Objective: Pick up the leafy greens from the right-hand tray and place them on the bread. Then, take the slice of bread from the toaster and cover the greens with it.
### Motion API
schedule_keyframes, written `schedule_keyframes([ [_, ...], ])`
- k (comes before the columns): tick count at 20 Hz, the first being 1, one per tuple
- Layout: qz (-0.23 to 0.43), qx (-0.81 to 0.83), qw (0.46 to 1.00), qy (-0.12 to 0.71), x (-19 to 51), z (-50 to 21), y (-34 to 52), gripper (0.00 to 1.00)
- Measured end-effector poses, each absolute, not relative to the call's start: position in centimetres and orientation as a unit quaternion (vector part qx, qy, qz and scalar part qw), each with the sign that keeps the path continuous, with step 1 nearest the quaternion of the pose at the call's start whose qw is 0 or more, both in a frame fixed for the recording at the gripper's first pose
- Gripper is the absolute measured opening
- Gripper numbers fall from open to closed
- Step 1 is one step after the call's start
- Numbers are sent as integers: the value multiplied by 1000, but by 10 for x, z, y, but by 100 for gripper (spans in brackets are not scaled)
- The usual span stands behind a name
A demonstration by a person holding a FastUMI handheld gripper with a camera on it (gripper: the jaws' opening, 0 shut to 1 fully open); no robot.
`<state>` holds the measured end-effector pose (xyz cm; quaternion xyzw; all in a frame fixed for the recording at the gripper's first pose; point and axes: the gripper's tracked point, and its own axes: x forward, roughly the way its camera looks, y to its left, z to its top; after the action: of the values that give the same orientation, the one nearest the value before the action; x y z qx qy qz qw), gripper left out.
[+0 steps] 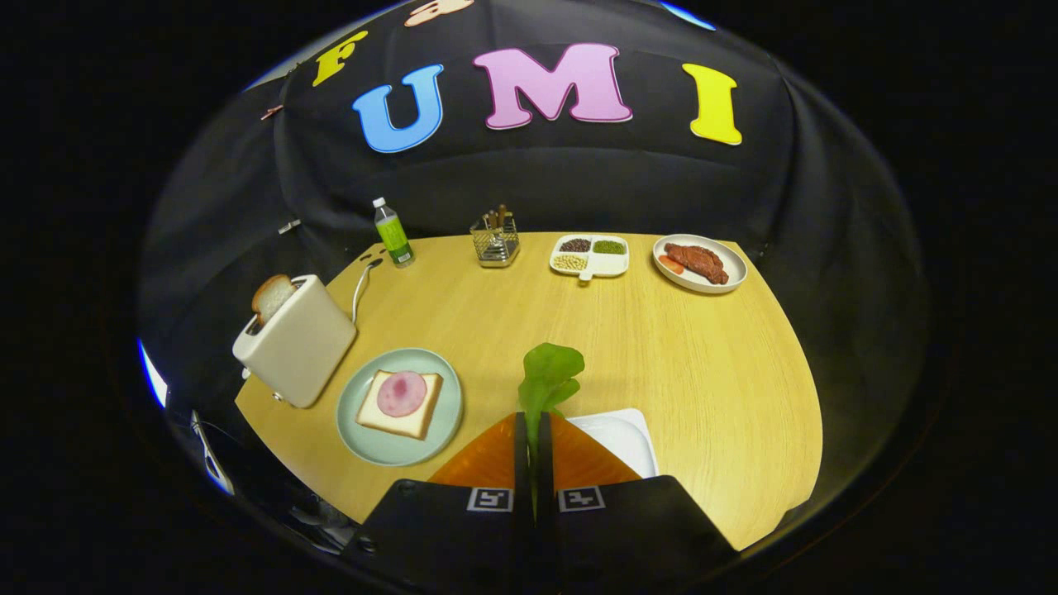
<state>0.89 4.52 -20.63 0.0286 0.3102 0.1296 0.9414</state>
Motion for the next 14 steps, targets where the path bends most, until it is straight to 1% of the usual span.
schedule_keyframes([
  [6, 169, 19, 943, 286, 8, -179, 122, 5],
  [10, 201, 8, 936, 290, 8, -184, 171, 5],
  [14, 221, -10, 925, 308, 14, -203, 207, 5],
])
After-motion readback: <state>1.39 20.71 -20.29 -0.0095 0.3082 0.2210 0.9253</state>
